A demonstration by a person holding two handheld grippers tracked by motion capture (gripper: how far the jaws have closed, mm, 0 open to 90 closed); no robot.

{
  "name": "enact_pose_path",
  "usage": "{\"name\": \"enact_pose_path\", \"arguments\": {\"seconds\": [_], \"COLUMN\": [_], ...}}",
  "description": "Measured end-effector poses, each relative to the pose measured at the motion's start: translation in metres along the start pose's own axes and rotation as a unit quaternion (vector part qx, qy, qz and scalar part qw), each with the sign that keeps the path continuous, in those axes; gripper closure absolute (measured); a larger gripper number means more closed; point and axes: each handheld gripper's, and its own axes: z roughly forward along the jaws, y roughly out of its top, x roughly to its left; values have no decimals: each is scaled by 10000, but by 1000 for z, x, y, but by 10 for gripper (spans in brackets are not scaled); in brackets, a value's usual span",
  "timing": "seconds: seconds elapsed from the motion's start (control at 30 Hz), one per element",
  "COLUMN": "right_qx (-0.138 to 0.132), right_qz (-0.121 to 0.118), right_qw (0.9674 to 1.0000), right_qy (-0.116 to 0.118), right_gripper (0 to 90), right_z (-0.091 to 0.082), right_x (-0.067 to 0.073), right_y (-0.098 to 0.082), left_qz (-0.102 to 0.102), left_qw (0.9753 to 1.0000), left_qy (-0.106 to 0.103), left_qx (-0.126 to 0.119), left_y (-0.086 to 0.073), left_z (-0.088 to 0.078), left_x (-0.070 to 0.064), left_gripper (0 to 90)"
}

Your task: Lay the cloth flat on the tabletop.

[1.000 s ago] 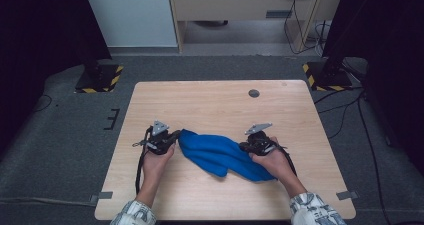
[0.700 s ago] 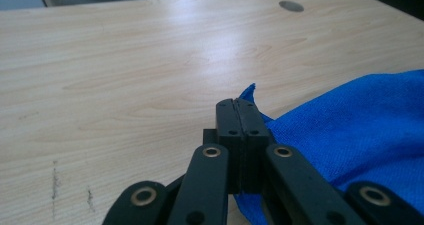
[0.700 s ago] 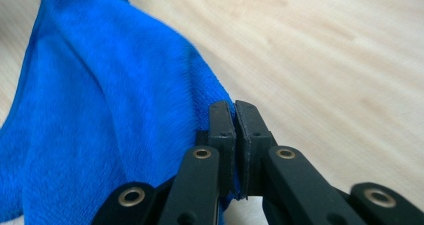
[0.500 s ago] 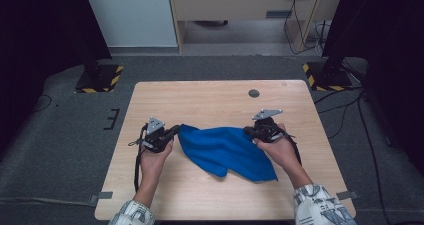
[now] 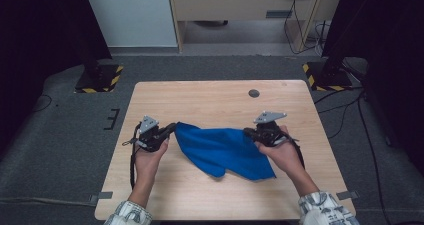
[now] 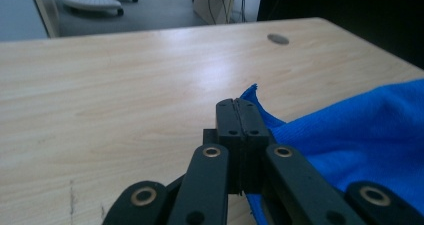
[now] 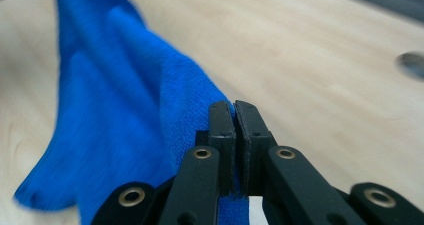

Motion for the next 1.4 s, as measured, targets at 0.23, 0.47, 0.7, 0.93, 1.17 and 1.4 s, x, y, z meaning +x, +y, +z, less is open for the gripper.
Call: {"name": "enact_pose_path", "arguments": {"seconds": [0.23,0.47,0.7,0.93,1.17,1.4], "right_qx": [425,393,235,-10,-87,-244], "right_qz": [-310,-344,-179,3,299,395], "right_qw": [9976,9964,9970,9981,9985,9982], "right_qy": [455,671,712,618,447,370], "right_gripper": [864,838,677,534,501,608], "right_z": [28,32,28,16,12,1], "right_x": [44,67,65,56,33,25], "right_y": [-38,-52,-53,-39,-34,-33], "left_qz": [40,125,136,163,208,200], "left_qw": [9989,9963,9954,9951,9949,9952], "left_qy": [46,137,134,125,108,97], "left_qx": [460,838,936,969,978,955], "left_y": [-14,-25,-28,-28,-28,-27], "left_z": [6,13,17,18,19,18], "left_x": [9,16,17,16,14,14], "left_gripper": [899,898,897,897,897,897]}}
